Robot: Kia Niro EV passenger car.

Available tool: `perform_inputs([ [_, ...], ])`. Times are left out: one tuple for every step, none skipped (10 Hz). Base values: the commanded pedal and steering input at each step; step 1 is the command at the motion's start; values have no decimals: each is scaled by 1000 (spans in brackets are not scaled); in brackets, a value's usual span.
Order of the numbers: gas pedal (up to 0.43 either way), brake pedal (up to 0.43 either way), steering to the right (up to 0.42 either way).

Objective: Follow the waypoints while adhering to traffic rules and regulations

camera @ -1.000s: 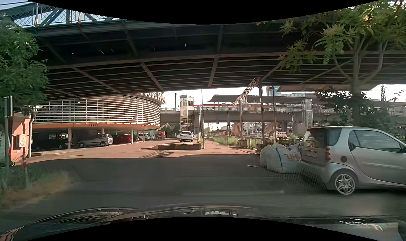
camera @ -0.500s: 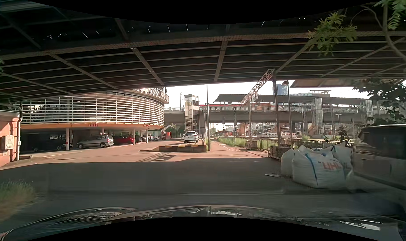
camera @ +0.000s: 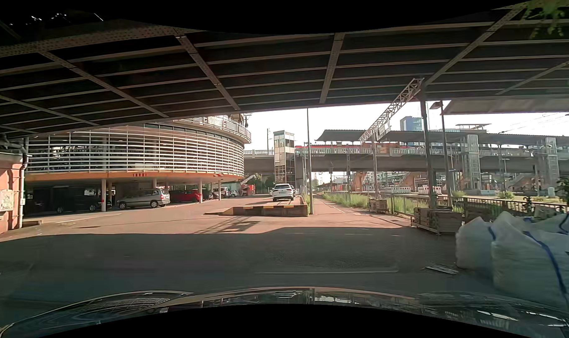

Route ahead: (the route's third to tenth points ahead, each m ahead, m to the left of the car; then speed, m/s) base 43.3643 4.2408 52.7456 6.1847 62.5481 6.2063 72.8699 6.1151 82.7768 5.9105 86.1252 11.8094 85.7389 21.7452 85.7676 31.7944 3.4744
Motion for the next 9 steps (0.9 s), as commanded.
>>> perform_inputs([
  [28, 0, -204],
  [28, 0, -221],
  [28, 0, -231],
  [28, 0, -244],
  [28, 0, -255],
  [28, 0, -265],
  [28, 0, -275],
  [28, 0, -282],
  [28, 0, -293],
])
